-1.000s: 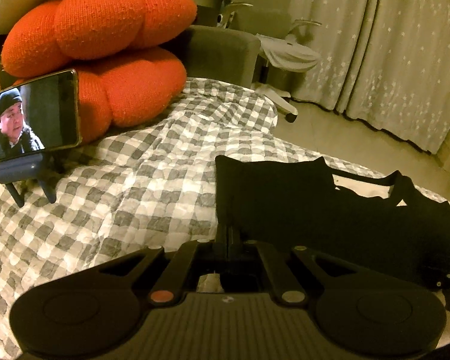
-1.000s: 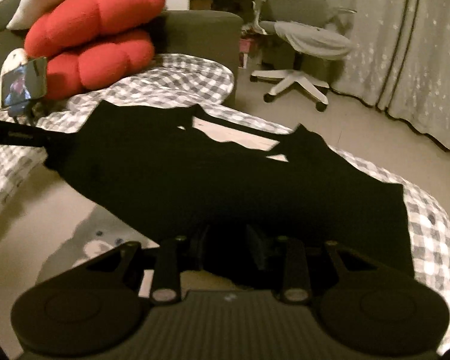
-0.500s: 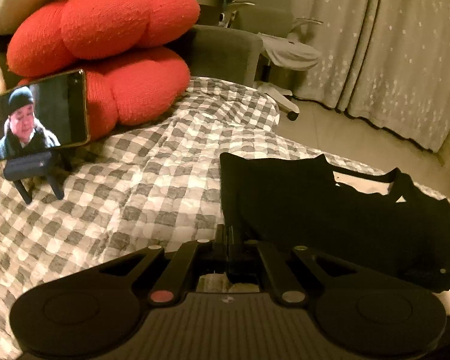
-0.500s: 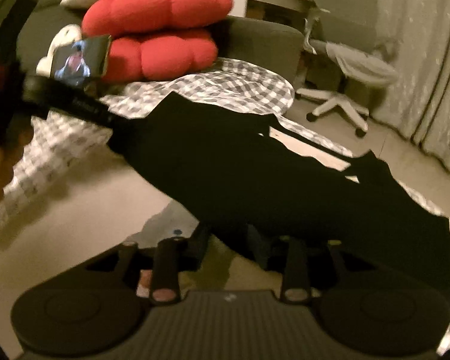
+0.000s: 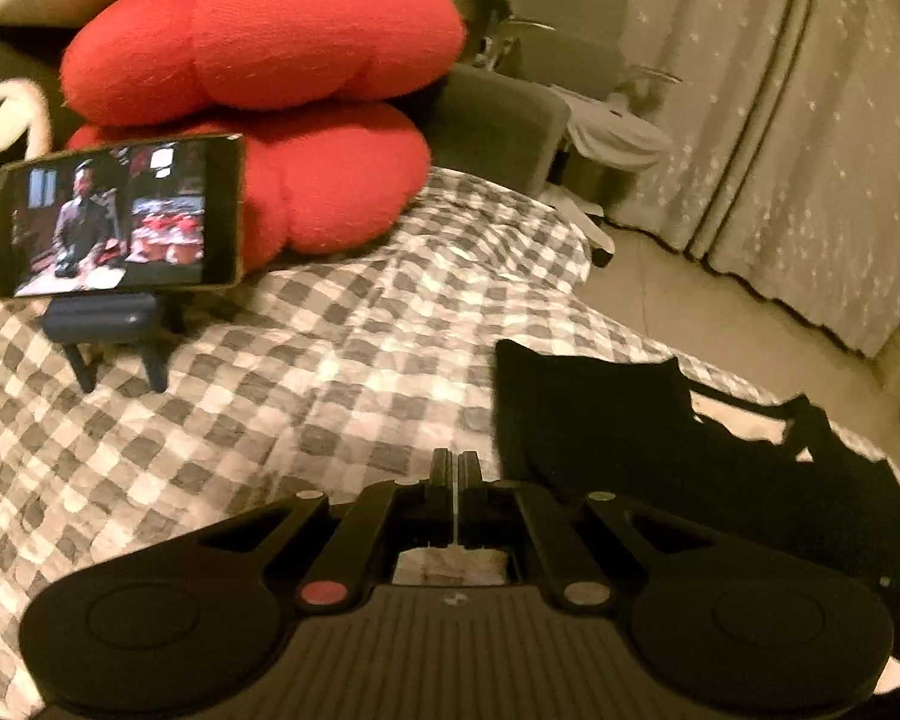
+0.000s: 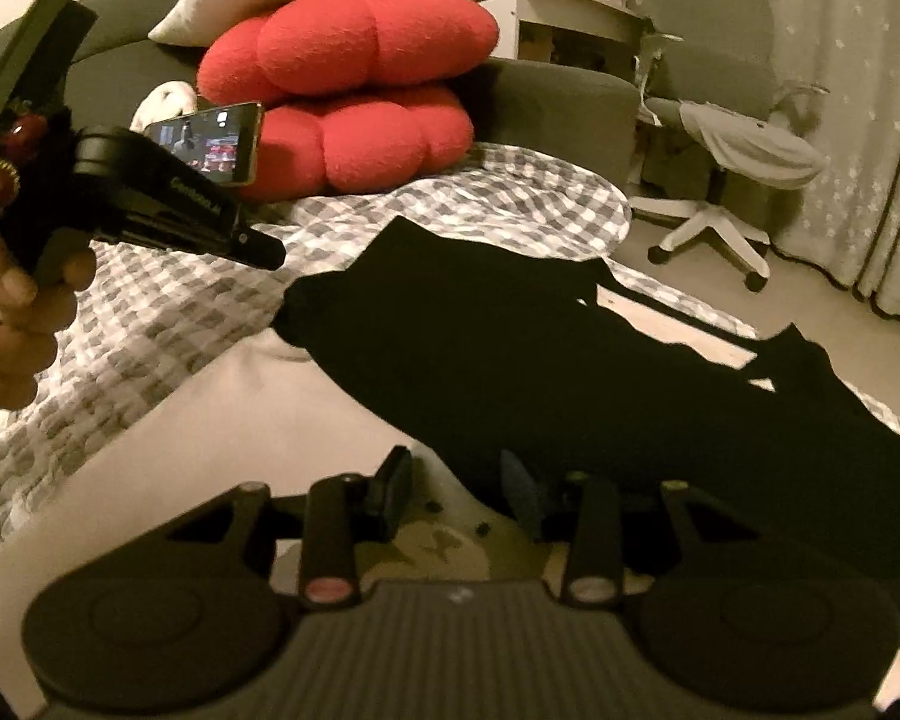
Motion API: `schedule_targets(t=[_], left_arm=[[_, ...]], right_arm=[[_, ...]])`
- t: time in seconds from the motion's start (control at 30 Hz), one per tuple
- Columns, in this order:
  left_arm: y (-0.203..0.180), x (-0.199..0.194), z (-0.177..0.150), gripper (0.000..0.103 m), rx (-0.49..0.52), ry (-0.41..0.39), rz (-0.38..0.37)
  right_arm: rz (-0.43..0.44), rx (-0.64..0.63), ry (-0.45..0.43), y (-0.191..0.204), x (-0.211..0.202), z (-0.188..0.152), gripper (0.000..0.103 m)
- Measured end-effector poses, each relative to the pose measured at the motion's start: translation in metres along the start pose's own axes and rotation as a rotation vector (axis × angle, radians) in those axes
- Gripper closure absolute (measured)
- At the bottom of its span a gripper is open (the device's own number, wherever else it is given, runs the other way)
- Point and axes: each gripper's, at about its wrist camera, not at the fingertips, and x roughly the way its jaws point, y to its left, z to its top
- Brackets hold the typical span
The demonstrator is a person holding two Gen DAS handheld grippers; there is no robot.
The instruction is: Fold clothes
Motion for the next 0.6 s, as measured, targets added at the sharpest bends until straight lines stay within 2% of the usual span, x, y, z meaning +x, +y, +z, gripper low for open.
schedule_targets(t=[0.1, 0.17, 0.33, 0.47, 0.6], left_arm=[[0.003, 0.0, 0.001, 0.102, -0.012, 0.004, -0.008], [0.0, 0.0, 0.0, 0.102, 0.001, 0.003, -0.015], [-0.012, -0.001, -0.004, 0.102, 0.025, 0.001, -0.087], [-0.026, 0.002, -0.01, 0.102, 0.087, 0.009, -0.133], [-0.037, 0.002, -0.014, 0.102, 0.141, 0.004, -0.135]], right_arm=[[0.046, -0.004, -0.014, 0.003, -0.001, 0.005, 0.069], [0.044, -0.02, -0.02, 0.008, 0.0, 0.008, 0.069], [0.071, -0.001, -0.018, 0.015, 0.012, 0.013, 0.073], [0.068, -0.019, -0.008, 0.023, 0.019, 0.009, 0.074], [0.089, -0.006, -0.006, 0.025, 0.021, 0.008, 0.074]])
